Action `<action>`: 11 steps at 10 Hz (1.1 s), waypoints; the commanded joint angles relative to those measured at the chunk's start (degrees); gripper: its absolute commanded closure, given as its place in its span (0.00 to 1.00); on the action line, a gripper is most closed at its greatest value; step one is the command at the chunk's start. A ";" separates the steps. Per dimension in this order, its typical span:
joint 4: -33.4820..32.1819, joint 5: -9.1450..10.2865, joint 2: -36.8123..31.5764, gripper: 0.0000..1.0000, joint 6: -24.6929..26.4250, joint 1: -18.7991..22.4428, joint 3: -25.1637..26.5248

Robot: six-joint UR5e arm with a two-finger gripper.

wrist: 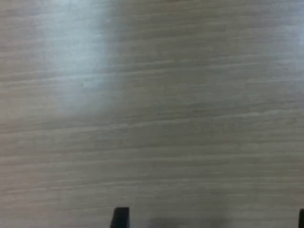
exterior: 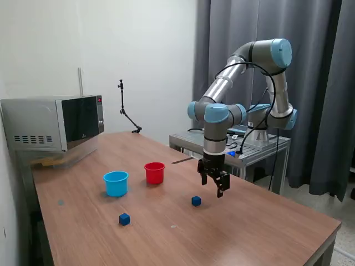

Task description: Place red objects in the red bin, and blue objects in the blue bin.

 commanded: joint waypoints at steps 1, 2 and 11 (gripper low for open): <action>-0.08 0.19 1.16 0.00 0.00 -0.08 -1.39; -0.08 0.19 1.95 0.00 0.00 -0.07 -2.18; -0.60 0.54 3.18 0.00 0.00 -0.25 -1.74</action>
